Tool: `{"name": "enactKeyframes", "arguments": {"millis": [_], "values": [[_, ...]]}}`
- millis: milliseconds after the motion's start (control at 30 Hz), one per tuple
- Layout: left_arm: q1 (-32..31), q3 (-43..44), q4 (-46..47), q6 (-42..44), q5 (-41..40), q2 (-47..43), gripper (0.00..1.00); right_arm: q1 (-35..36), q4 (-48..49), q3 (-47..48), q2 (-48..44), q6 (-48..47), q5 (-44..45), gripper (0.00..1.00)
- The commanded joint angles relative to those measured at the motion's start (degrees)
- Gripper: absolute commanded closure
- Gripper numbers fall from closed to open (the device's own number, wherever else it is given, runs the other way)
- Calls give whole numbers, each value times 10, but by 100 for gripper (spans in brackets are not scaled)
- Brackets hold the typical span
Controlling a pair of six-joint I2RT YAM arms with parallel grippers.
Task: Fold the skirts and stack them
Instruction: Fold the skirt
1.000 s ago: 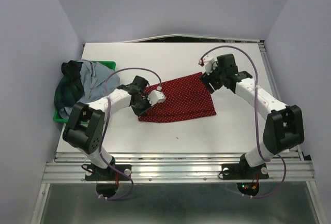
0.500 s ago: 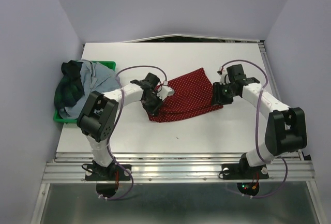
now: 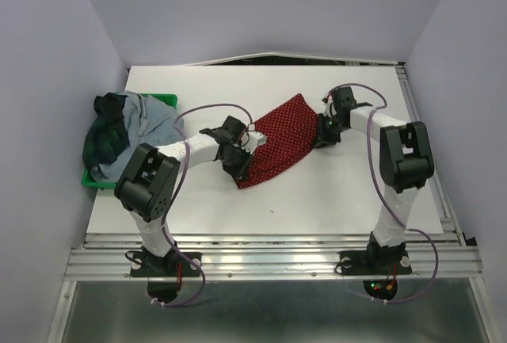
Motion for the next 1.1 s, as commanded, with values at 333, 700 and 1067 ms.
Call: {"name": "enactKeyframes", "arguments": {"millis": [333, 700, 1067], "values": [[-85, -18, 45, -126, -216, -40, 100, -4, 35, 180, 53, 65, -14, 48], [-88, 25, 75, -189, -137, -11, 100, 33, 375, -243, -160, 431, -232, 75], [-88, 37, 36, -168, -199, -11, 100, 194, 567, -242, -55, 601, -233, 96]]}}
